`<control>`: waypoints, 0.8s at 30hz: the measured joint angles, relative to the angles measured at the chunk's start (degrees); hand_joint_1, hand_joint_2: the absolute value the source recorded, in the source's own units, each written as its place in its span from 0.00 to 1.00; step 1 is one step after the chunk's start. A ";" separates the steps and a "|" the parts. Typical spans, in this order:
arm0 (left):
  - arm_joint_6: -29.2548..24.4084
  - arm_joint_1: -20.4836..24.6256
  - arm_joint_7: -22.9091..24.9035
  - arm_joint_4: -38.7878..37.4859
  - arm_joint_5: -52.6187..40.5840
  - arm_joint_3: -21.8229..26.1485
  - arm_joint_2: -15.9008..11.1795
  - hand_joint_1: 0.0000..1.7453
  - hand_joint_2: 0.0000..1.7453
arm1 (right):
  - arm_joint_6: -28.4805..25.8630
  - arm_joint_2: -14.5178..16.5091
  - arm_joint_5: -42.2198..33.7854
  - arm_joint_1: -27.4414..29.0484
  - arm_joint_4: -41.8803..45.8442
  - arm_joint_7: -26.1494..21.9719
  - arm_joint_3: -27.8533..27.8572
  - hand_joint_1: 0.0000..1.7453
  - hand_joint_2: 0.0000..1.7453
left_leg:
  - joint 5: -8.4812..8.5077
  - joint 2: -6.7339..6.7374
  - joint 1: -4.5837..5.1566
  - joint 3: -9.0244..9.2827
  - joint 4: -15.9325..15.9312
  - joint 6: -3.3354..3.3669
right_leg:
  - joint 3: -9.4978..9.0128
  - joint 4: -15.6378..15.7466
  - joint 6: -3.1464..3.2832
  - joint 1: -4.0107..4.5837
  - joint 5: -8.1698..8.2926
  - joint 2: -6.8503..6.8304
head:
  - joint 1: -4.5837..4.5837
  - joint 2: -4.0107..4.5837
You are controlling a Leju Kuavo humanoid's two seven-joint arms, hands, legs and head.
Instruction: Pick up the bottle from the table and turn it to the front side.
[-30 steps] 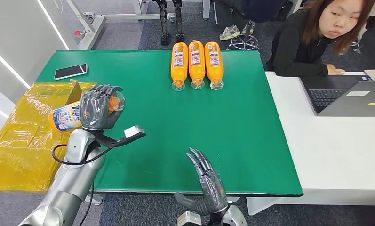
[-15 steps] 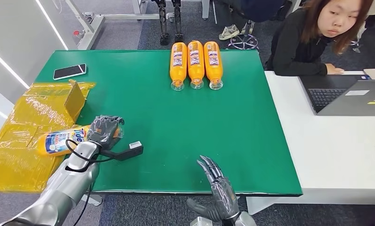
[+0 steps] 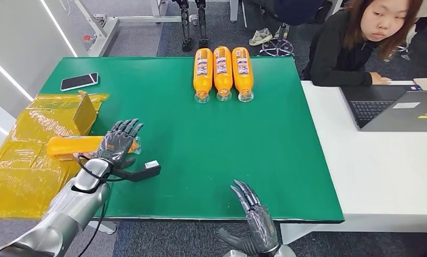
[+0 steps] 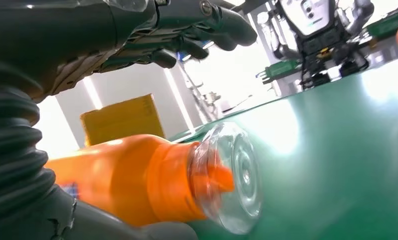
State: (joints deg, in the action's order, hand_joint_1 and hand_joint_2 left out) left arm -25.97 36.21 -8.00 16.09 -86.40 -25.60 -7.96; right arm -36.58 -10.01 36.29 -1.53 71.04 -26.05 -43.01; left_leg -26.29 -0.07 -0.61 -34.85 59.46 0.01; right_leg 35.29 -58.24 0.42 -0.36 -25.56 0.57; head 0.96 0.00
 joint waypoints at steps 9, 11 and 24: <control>1.25 1.37 -12.14 0.00 5.45 1.47 1.34 0.00 1.00 | -1.18 0.19 1.02 0.02 0.39 1.25 0.37 0.00 1.00 | 0.00 0.00 0.01 0.01 0.01 0.00 | 0.00 0.00 0.00 0.00 0.00 -0.01 | -0.01 0.00; 4.19 1.77 -16.01 0.12 7.24 1.61 1.99 0.00 1.00 | -1.40 0.32 1.02 0.11 0.39 1.55 0.58 0.00 1.00 | 0.00 0.00 0.01 0.01 0.02 0.00 | -0.01 0.00 0.00 -0.01 0.01 -0.01 | -0.01 0.00; 18.14 -2.12 -32.18 16.80 51.91 -1.79 4.64 0.00 1.00 | -1.62 0.35 0.89 1.50 2.78 2.46 2.65 0.00 1.00 | 0.00 -0.02 0.01 0.00 0.02 0.01 | 0.00 0.01 0.00 -0.01 0.01 -0.02 | -0.01 0.00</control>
State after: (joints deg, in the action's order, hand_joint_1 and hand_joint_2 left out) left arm -7.83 34.09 -40.18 32.88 -34.49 -27.39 -3.32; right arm -38.19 -9.66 37.18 -0.03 73.82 -23.59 -40.37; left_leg -26.29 -0.09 -0.60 -34.85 59.49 0.01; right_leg 35.28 -58.23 0.42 -0.37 -25.56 0.55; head 0.95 0.00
